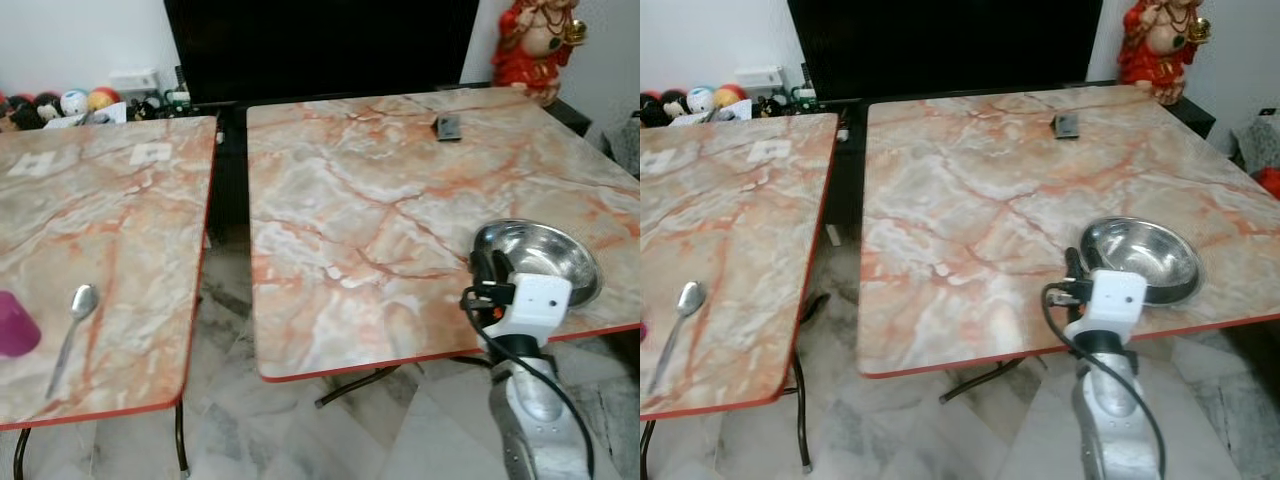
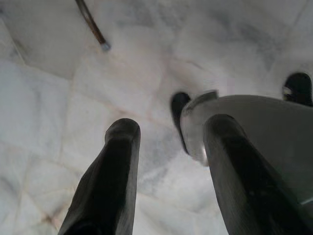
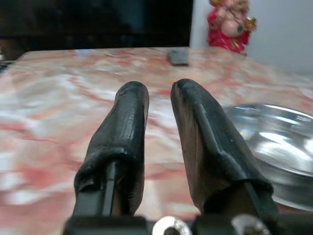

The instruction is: Setting the table

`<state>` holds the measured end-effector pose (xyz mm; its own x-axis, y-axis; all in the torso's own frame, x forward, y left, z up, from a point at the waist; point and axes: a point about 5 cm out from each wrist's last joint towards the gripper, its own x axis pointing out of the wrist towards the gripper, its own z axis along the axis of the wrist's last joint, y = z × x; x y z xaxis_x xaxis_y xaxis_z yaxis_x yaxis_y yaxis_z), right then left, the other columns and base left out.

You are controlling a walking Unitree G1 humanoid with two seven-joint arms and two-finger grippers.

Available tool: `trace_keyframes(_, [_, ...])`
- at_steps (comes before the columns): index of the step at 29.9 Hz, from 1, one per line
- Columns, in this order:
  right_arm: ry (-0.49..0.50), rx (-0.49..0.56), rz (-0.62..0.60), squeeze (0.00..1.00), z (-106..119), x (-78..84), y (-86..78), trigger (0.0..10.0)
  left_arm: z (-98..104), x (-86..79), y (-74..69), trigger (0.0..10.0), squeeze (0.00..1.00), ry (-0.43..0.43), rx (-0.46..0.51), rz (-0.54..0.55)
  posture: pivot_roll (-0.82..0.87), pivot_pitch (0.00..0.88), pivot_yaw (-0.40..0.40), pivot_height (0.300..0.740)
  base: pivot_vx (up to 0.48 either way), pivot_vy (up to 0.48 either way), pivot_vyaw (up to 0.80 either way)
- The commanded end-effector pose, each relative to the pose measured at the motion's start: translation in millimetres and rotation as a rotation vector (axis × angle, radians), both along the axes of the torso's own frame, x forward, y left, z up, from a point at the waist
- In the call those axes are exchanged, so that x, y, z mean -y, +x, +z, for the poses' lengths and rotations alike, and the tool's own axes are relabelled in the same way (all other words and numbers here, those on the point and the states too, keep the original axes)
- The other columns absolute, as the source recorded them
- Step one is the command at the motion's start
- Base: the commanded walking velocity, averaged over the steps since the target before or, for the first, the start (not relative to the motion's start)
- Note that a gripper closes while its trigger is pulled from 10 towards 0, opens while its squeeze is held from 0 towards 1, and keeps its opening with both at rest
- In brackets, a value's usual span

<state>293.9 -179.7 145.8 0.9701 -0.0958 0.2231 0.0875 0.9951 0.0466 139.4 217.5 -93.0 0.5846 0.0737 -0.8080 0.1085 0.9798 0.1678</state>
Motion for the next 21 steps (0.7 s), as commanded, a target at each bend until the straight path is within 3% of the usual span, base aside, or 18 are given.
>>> trace_keyframes(1, [0.008,0.012,0.025,0.0,3.1,-8.3,2.1,10.0,-5.5,-9.6,-23.2,10.0,0.0,0.003,-0.055,0.026,-0.04,0.116,-0.02,0.74,0.0,0.48,0.0])
trace_keyframes(5, [-0.008,0.024,0.04,0.0,5.7,-11.7,3.4,10.0,-5.7,-13.3,-27.6,10.0,0.0,0.003,-0.058,0.035,-0.04,0.119,-0.023,0.74,0.0,0.48,0.0])
trace_keyframes(9, [-0.029,0.03,0.061,0.0,7.2,-15.9,3.6,10.0,-5.8,-11.1,-26.1,10.0,0.0,-0.001,-0.055,0.035,-0.04,0.122,-0.023,0.74,0.0,0.48,0.8])
trace_keyframes(12, [-0.014,0.027,0.059,0.0,6.3,-15.9,3.9,10.0,-5.5,-1.4,-16.4,10.0,0.0,-0.008,-0.043,0.027,-0.04,0.123,-0.024,0.74,0.0,0.48,0.8])
trace_keyframes(14, [0.01,0.023,0.051,0.0,5.3,-15.7,4.2,10.0,-4.2,12.5,-2.0,10.0,0.0,-0.014,-0.028,0.014,-0.04,0.123,-0.024,0.74,0.0,0.48,0.53])
trace_keyframes(21, [0.017,0.02,0.037,0.0,4.9,-14.2,5.6,10.0,0.8,45.5,25.8,10.0,0.0,-0.034,-0.002,-0.013,-0.04,0.128,-0.023,0.74,0.0,0.48,0.0])
